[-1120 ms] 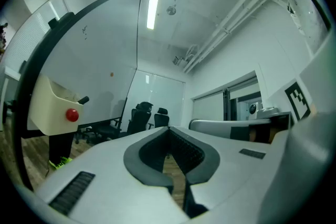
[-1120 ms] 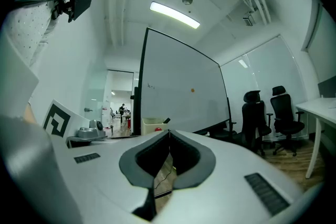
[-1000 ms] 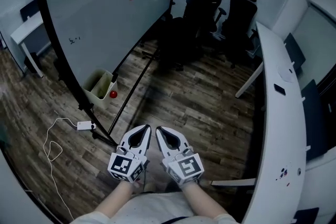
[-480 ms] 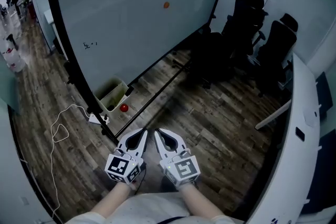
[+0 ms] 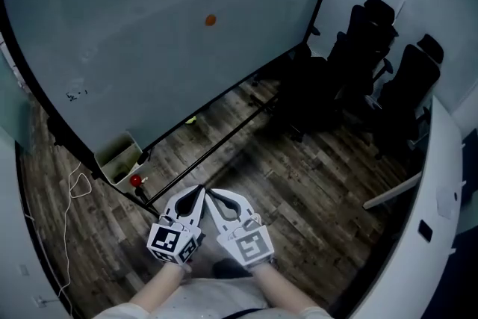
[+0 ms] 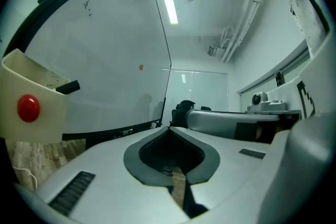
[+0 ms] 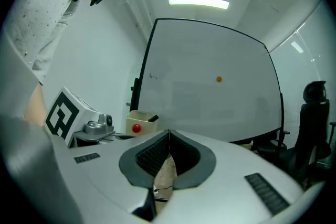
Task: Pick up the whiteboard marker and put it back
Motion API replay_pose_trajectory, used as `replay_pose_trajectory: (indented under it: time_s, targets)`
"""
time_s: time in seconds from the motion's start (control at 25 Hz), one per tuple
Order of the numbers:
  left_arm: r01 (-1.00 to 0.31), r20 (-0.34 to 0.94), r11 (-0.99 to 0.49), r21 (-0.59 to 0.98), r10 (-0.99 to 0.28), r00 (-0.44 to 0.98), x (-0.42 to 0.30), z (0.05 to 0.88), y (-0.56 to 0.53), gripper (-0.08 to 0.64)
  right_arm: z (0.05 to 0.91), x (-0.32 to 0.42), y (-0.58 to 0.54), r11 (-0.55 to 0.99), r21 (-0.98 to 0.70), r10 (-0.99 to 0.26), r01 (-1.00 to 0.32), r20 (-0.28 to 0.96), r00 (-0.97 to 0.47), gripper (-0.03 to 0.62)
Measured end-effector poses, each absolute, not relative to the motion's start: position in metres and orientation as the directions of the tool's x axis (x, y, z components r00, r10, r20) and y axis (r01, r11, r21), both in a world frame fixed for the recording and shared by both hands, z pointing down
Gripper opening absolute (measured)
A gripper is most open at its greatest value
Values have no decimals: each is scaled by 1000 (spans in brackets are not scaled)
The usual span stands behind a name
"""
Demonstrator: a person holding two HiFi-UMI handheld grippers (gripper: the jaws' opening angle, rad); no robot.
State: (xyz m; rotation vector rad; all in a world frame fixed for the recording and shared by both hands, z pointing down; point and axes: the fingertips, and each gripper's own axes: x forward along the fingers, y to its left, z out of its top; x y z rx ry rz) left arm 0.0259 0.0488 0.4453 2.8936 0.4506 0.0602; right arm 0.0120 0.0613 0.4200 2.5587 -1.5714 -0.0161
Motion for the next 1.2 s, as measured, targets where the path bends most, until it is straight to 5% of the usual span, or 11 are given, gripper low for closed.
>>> replay_pose_trajectory:
  time_s: [0.84,1.2]
  targets:
    - [-109,122,-980,168,-89,988,55,486,-22,15,452,73,0,-123,3,-992,-992,31,123,20]
    - [-152,128,-963,224,-125,984,65,500,-50,15,455,75,-63,145,31,-989,-989,36,-144,20]
